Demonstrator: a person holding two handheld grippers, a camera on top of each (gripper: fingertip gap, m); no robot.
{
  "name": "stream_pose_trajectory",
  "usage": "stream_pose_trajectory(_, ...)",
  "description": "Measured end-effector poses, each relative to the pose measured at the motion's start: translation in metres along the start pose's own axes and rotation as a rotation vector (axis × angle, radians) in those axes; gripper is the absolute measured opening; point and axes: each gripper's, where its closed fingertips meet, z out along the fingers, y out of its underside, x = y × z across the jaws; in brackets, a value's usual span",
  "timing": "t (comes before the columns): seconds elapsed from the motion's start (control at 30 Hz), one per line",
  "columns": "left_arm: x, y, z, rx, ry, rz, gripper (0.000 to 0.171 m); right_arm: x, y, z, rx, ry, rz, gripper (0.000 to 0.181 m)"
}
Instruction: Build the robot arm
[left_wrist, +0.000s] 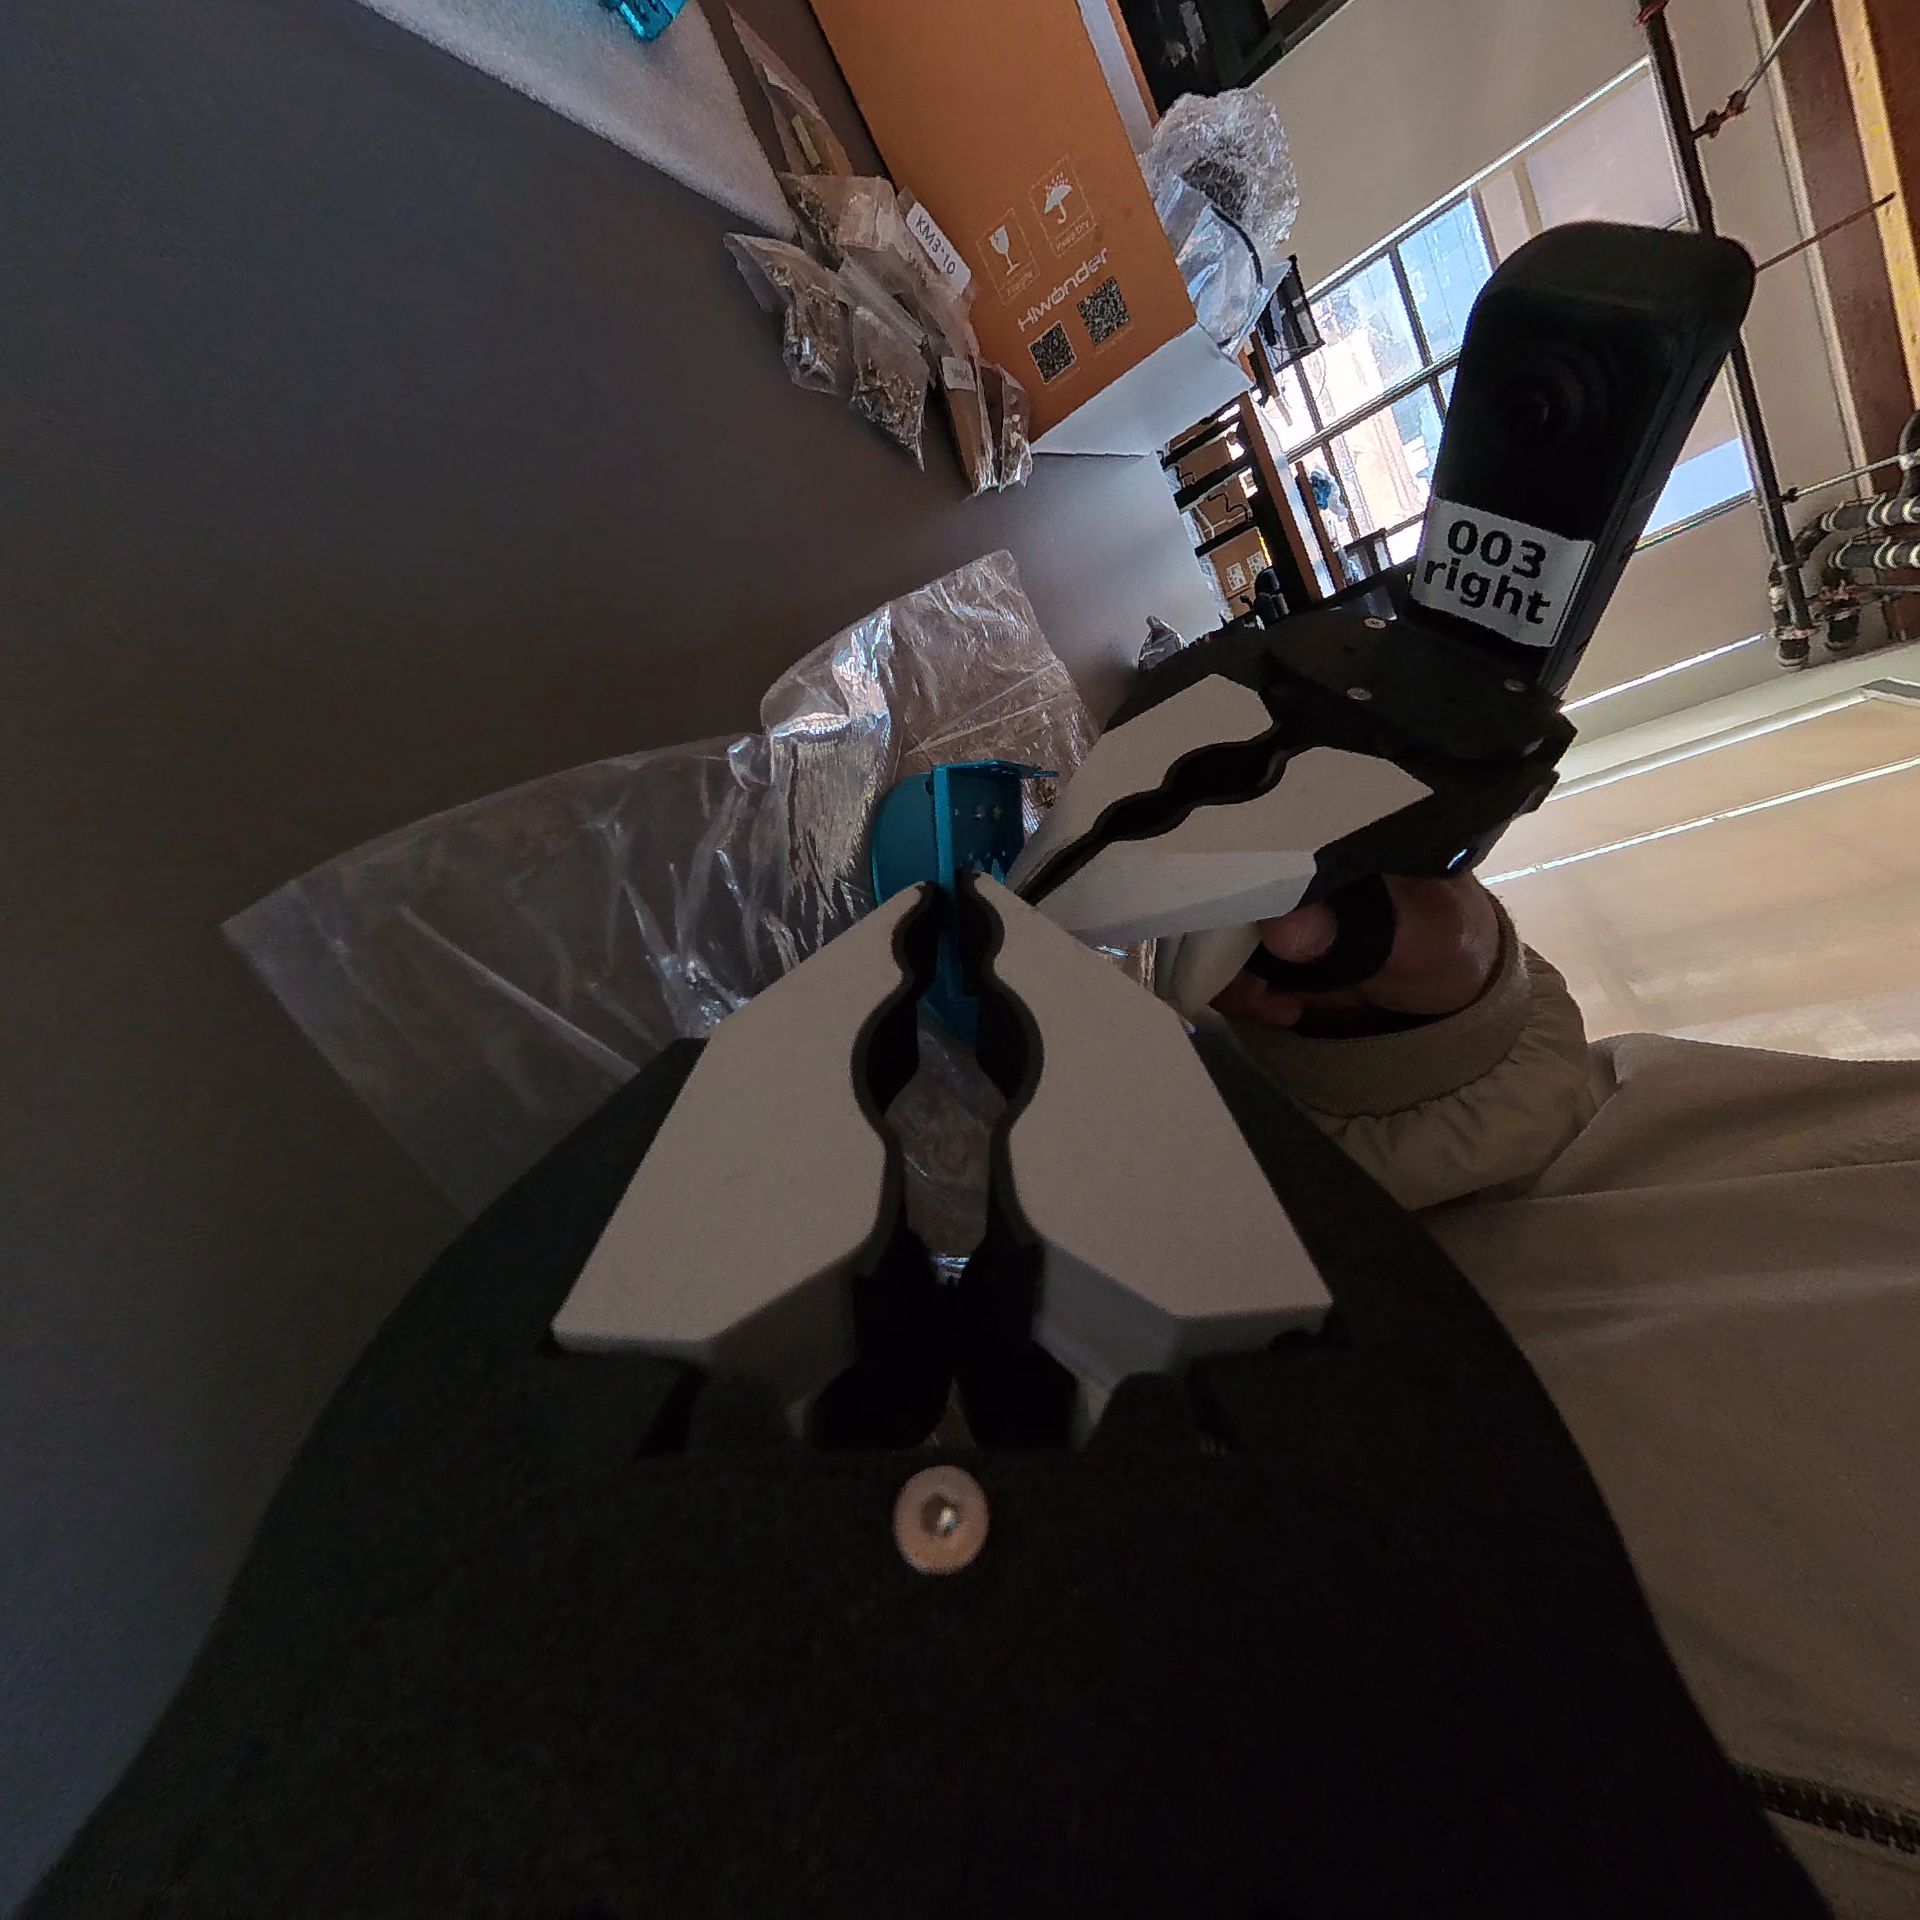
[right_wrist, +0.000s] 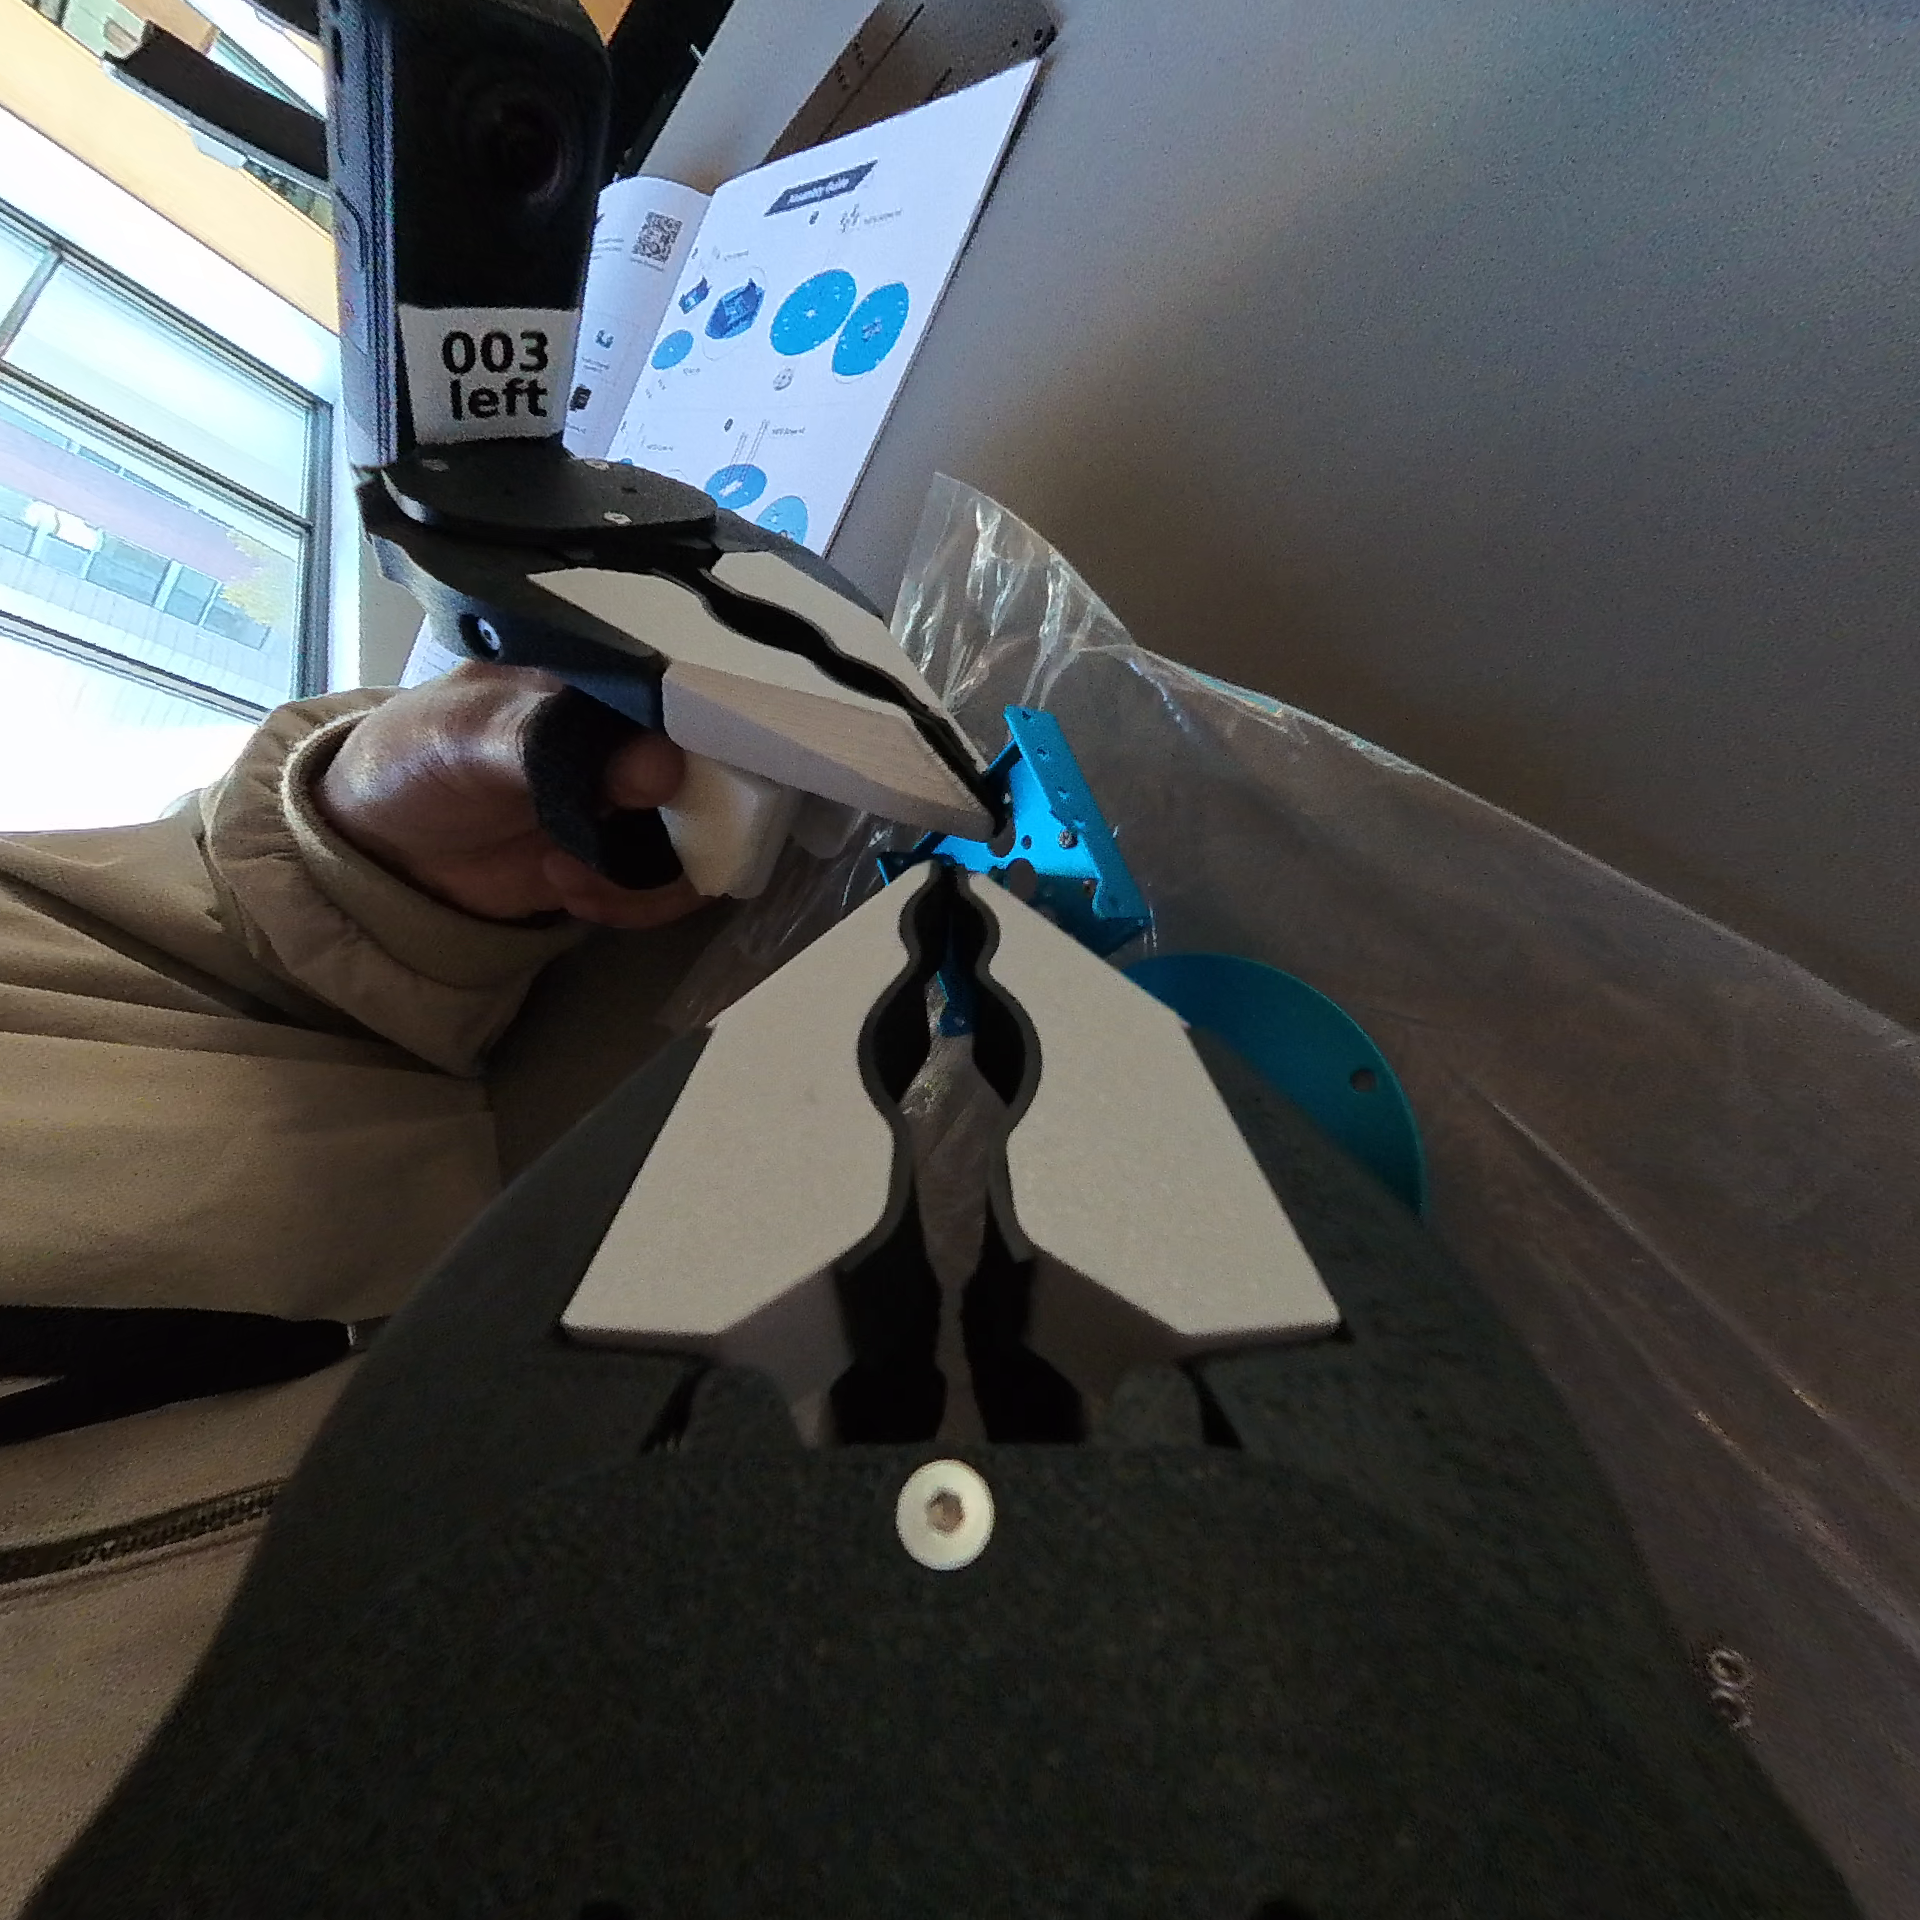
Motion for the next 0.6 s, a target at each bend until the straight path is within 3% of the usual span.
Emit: stream_pose_trajectory(0.6, -0.0008, -0.0004, -0.0003, 0.002, 0.006, -0.021, 0.002, 0.0016, -0.0031, 0.0005, -0.011, 0.097, -0.109, 0.004)
